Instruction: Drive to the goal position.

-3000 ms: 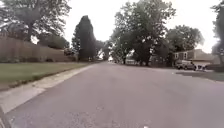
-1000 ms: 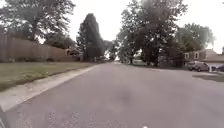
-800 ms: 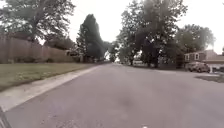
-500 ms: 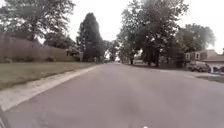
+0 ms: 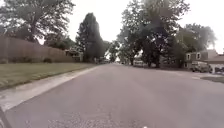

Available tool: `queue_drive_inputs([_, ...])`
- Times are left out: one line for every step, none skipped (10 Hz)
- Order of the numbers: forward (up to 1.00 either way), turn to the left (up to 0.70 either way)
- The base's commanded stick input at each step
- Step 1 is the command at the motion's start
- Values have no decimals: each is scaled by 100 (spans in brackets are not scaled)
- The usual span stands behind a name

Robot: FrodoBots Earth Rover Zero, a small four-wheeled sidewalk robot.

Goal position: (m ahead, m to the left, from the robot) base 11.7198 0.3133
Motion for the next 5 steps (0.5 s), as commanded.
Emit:
queue_drive_inputs([70, 0])
queue_drive_inputs([70, 0])
queue_drive_inputs([70, 0])
queue_drive_inputs([70, 1])
queue_drive_inputs([70, 1])
